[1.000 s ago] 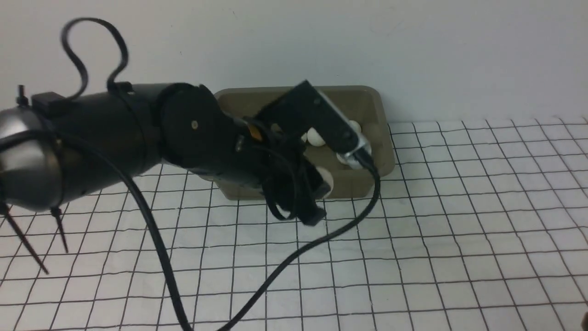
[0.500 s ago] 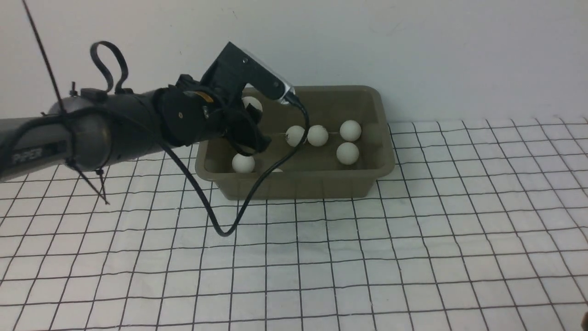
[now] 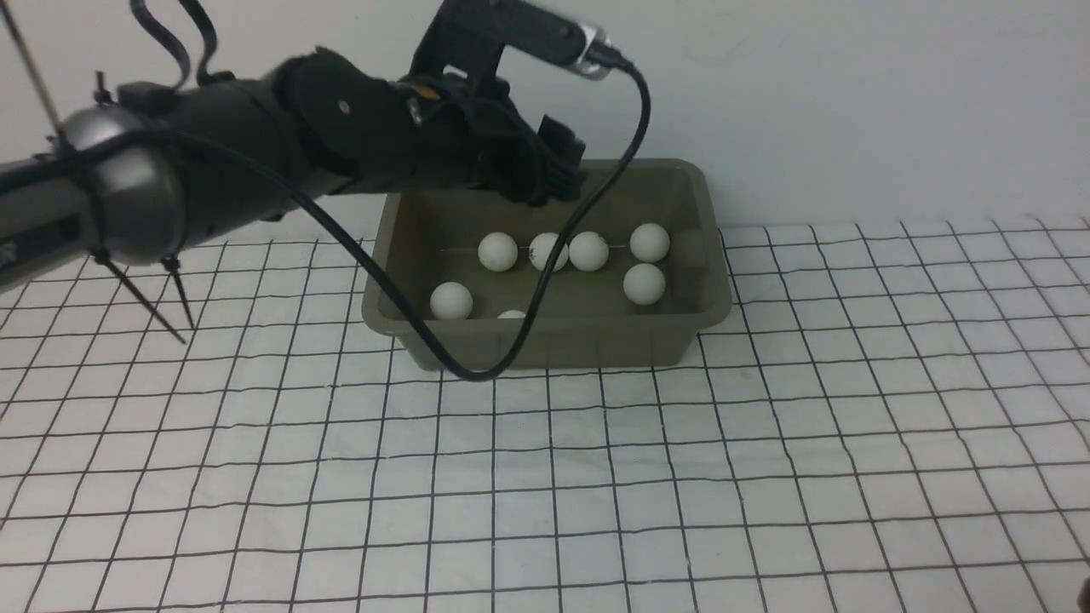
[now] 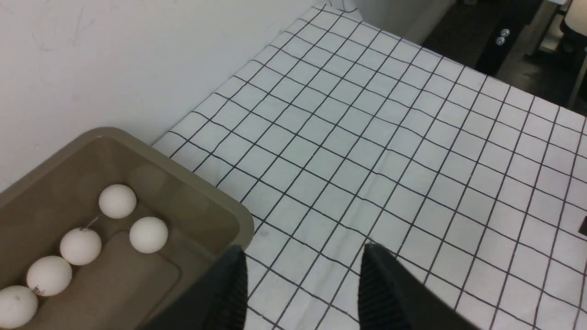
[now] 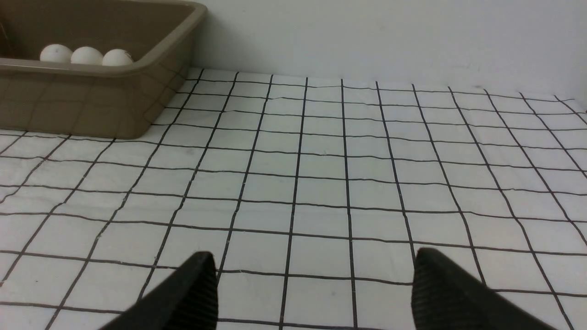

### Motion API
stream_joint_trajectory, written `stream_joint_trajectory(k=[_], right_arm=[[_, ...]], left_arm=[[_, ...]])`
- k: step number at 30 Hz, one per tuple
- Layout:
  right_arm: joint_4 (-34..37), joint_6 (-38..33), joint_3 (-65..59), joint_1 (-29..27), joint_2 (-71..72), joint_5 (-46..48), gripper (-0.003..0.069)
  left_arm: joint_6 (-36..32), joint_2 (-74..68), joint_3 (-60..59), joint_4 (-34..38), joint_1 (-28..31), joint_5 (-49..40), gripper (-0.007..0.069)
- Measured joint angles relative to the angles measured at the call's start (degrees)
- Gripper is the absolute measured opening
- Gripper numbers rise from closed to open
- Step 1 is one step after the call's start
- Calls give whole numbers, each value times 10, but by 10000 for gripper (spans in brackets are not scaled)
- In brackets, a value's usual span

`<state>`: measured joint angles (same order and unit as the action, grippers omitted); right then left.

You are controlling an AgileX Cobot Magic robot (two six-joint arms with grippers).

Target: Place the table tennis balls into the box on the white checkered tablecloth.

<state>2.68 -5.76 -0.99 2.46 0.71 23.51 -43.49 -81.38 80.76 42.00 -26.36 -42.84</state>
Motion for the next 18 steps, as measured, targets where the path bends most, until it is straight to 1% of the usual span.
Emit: stream_joint_trajectory(k=[3, 8, 11, 14, 16, 18], right_arm=[[0, 0, 0, 0, 0, 0, 515], [0, 0, 0, 0, 0, 0, 515], [0, 0, 0, 0, 0, 0, 515], [0, 0, 0, 0, 0, 0, 515], [0, 0, 0, 0, 0, 0, 515], [0, 0, 0, 0, 0, 0, 515]], left_arm=[[11, 14, 0, 1, 0, -10, 280], [44, 32, 0, 1, 5, -19, 279], [68, 53, 0, 1, 22, -20, 279], [85, 84, 0, -3, 55, -20, 279], [89, 105, 0, -26, 77, -20, 279], [97, 138, -7, -73, 101, -21, 279]])
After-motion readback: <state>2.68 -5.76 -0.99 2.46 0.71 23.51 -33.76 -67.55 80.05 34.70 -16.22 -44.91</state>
